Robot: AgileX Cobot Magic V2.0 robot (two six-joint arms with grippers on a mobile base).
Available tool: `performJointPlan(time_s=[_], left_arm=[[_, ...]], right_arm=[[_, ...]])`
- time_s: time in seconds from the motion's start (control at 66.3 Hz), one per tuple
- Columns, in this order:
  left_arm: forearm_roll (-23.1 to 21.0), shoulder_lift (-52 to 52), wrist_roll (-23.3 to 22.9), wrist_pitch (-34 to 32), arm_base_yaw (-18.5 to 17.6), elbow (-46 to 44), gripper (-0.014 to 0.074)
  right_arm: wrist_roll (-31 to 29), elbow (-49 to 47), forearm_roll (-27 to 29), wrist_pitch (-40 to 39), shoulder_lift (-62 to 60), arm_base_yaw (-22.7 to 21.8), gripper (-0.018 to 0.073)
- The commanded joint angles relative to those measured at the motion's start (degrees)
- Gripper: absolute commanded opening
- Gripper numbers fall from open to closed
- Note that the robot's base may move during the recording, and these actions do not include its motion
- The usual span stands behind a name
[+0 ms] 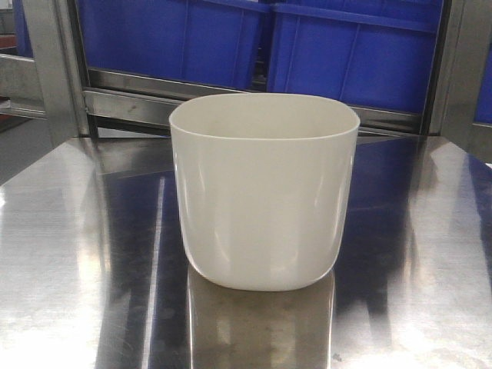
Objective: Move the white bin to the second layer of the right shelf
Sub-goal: 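Move the right gripper toward the white bin on the steel table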
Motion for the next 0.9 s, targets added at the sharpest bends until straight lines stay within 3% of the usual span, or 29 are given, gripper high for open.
performJointPlan(time_s=[0.0,0.889], left_arm=[[-0.4,-0.9,-0.2,-4.6,-0.2,2.1,0.0085],[-0.4,-0.9,-0.2,-4.6,-0.2,2.1,0.0085]], right_arm=[[0.0,-0.9,-0.6,-5.4,-1.1,-0.1,0.0057],[0.0,-0.9,-0.6,-5.4,-1.1,-0.1,0.0057]])
